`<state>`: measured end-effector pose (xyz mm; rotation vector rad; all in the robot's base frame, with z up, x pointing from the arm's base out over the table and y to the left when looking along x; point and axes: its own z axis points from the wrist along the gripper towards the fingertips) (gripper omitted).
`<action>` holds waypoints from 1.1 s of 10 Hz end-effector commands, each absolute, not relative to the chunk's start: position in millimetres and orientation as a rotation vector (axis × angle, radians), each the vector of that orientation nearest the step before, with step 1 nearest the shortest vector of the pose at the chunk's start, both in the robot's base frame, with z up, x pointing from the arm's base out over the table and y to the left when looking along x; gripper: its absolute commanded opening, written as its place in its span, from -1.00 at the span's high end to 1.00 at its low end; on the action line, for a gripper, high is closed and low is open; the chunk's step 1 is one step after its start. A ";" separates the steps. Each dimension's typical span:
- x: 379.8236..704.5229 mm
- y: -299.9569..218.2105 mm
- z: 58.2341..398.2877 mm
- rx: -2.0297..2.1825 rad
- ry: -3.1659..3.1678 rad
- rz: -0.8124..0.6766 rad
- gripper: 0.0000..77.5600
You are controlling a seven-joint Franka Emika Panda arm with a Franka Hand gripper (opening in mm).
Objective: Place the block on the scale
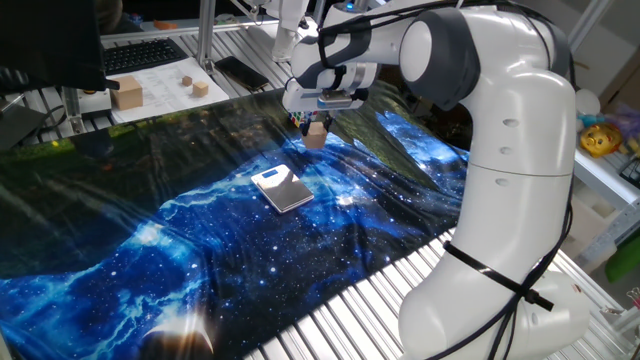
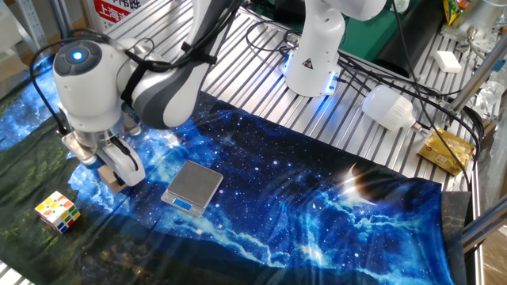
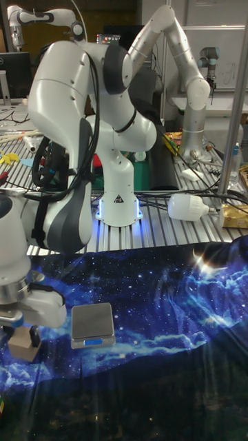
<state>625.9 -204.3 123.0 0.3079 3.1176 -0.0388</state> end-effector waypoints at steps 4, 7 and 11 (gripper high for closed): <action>606.0 -172.4 146.6 0.369 3.140 -0.038 0.97; 599.5 -164.4 152.0 0.379 3.149 -0.039 0.97; 594.3 -152.4 150.0 0.442 3.146 -0.038 0.97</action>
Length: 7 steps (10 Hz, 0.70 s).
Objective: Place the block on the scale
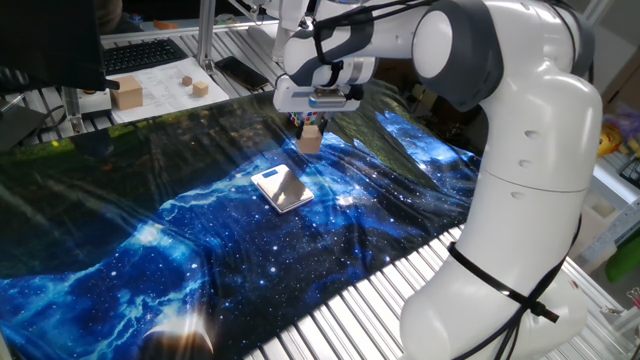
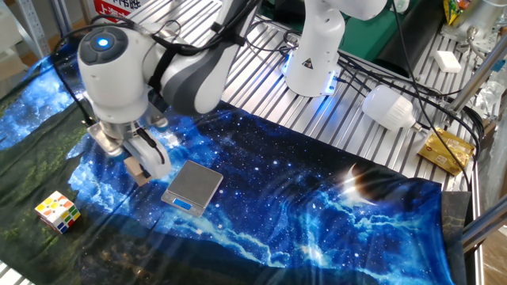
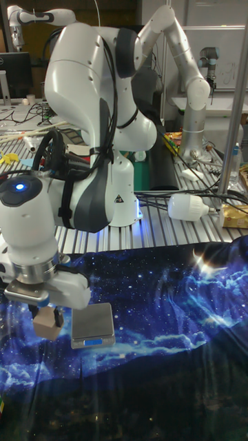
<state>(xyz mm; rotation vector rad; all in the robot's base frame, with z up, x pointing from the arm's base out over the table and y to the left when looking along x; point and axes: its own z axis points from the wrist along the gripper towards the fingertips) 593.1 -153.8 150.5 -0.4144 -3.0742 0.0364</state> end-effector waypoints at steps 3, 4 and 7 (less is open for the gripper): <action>597.9 -150.6 149.2 -0.448 -3.073 0.029 0.97; 598.2 -150.4 148.6 -0.444 -3.073 0.030 0.97; 598.2 -150.4 148.6 -0.424 -3.082 0.061 0.97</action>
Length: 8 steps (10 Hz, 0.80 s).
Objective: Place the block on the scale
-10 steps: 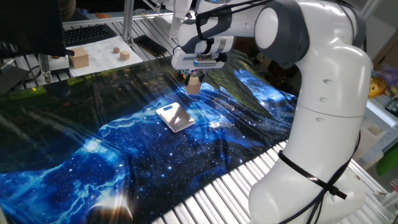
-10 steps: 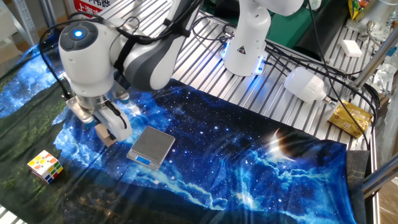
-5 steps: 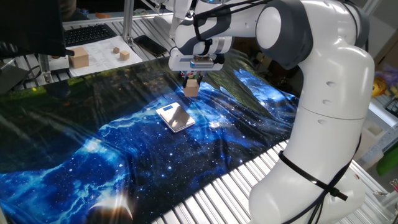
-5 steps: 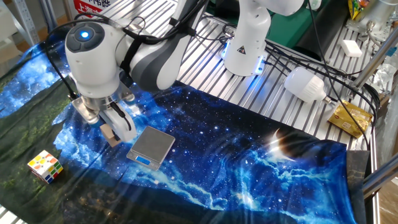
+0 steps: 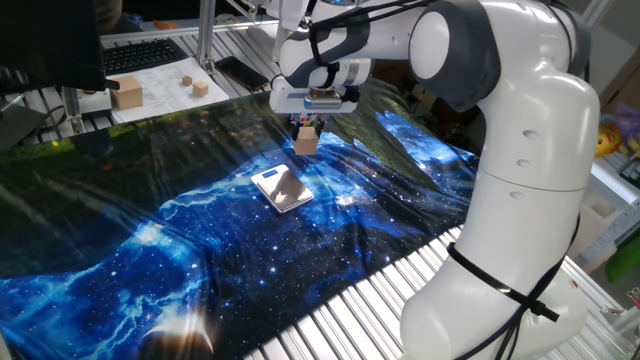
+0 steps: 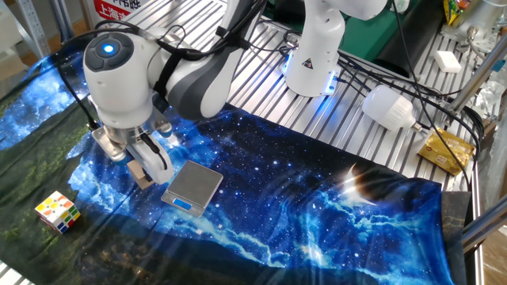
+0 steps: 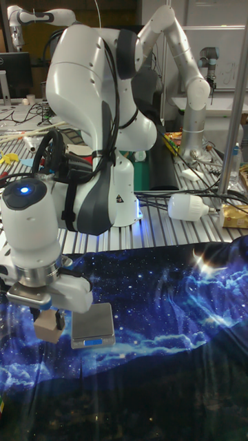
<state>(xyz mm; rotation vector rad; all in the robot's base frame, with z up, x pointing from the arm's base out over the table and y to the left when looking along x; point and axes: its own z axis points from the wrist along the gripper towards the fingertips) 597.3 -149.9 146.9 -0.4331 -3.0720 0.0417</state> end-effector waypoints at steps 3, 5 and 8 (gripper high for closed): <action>598.2 -150.4 148.6 -0.175 -3.166 0.051 0.97; 598.2 -150.4 148.6 -0.094 -3.172 0.043 0.97; 596.2 -149.6 148.3 -0.118 -3.155 0.022 0.97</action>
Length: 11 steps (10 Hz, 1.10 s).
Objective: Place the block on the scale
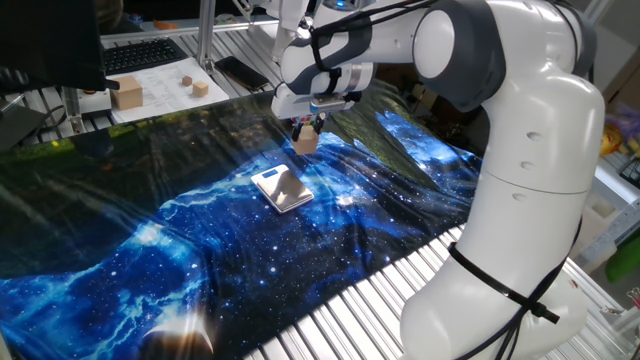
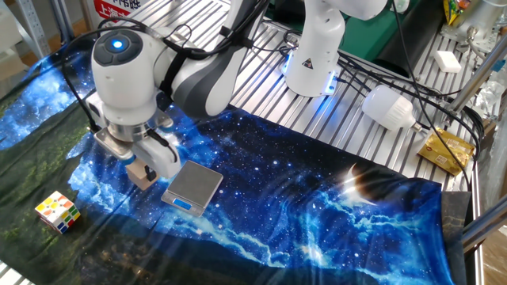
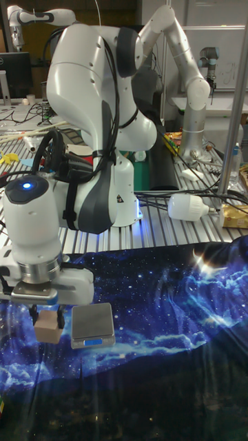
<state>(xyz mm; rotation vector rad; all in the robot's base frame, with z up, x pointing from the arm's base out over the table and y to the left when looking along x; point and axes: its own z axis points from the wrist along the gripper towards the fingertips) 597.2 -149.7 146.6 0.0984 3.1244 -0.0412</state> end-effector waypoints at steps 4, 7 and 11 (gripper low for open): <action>589.2 -139.8 149.6 0.115 3.123 -0.022 0.97; 576.4 -120.6 154.8 0.174 3.122 -0.022 0.97; 565.4 -105.1 154.6 0.171 3.134 -0.010 0.97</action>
